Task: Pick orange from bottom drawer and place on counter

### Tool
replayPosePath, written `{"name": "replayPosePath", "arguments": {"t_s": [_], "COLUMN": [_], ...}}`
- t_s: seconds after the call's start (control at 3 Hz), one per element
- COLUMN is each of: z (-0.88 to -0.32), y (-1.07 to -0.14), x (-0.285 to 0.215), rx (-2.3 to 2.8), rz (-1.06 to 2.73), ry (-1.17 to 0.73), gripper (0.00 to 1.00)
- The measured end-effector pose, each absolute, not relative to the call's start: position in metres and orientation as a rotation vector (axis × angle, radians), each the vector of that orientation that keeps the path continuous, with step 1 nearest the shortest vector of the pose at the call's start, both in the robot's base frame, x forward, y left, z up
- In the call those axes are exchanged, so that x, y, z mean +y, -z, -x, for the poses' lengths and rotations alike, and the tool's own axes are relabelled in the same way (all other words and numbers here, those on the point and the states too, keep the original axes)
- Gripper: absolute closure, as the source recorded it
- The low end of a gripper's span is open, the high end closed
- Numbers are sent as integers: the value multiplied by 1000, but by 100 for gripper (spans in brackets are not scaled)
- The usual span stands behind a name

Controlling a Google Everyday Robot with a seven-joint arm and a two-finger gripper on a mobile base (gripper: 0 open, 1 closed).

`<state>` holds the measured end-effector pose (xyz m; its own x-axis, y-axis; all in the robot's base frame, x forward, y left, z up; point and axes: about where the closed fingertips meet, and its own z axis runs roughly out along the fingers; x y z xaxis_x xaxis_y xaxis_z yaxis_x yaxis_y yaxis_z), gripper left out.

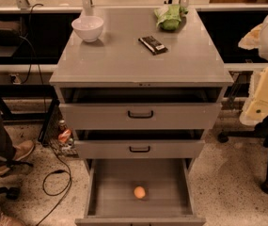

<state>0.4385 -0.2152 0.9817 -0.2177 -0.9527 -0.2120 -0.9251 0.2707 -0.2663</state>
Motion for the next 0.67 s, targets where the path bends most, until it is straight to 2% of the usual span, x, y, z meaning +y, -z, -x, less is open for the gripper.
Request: {"name": "replayPosePath", "arguments": {"t_s": [0.33, 0.67], "z": [-438, -424], "y": [-982, -922], "x": [-215, -198], "rx": [2217, 2255], "rz": [1714, 1601], "ry": [117, -103], "gripper": [0, 0]}}
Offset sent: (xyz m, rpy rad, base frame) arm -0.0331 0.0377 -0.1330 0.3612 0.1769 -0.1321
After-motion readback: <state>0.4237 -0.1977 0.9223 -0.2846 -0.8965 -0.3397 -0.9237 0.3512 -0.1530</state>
